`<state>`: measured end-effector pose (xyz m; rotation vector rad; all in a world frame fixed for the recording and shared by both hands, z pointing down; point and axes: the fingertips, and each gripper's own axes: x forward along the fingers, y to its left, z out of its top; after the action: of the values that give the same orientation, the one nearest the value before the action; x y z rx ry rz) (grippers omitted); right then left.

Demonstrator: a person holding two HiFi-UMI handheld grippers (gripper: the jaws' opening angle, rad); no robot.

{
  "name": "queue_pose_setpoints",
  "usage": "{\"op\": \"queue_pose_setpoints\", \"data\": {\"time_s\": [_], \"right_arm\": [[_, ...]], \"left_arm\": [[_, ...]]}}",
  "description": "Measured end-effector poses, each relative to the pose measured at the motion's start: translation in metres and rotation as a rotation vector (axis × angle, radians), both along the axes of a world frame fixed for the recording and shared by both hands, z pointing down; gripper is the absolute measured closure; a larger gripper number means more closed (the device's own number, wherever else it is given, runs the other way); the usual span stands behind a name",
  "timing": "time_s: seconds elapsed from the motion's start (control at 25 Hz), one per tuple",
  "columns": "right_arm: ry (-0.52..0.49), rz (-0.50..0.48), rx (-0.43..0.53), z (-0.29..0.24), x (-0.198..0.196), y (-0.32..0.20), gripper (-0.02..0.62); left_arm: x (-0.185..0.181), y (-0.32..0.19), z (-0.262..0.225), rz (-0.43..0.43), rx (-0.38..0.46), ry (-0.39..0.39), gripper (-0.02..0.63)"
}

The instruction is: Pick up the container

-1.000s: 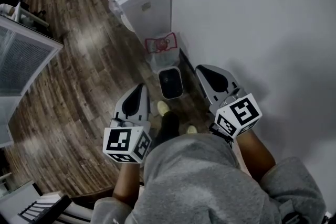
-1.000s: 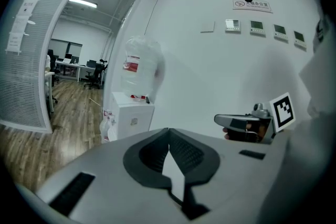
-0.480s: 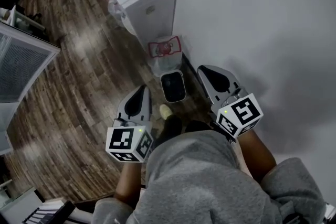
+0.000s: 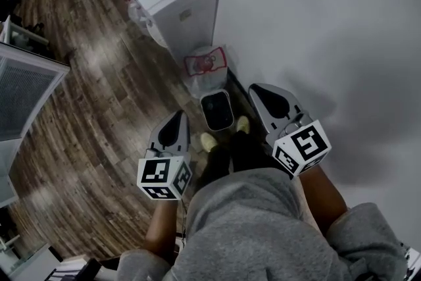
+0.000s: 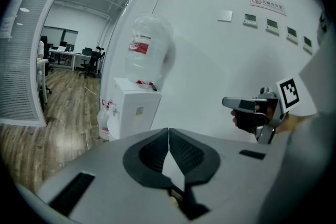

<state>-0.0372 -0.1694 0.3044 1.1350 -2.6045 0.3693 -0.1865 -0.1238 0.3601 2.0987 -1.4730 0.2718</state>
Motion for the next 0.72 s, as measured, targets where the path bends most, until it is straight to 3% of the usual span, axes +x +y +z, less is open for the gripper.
{"op": "queue_pose_setpoints", "data": {"time_s": [0.64,0.72], "right_arm": [[0.056,-0.032,-0.16,0.085,-0.001,-0.032,0.571],[0.062,-0.047,-0.176,0.096,-0.001,-0.034,0.571]], "left_arm": [[0.012,-0.04,0.102,0.044,-0.165,-0.062,0.587],[0.012,-0.044,0.119,0.061,-0.192,-0.077,0.543]]}}
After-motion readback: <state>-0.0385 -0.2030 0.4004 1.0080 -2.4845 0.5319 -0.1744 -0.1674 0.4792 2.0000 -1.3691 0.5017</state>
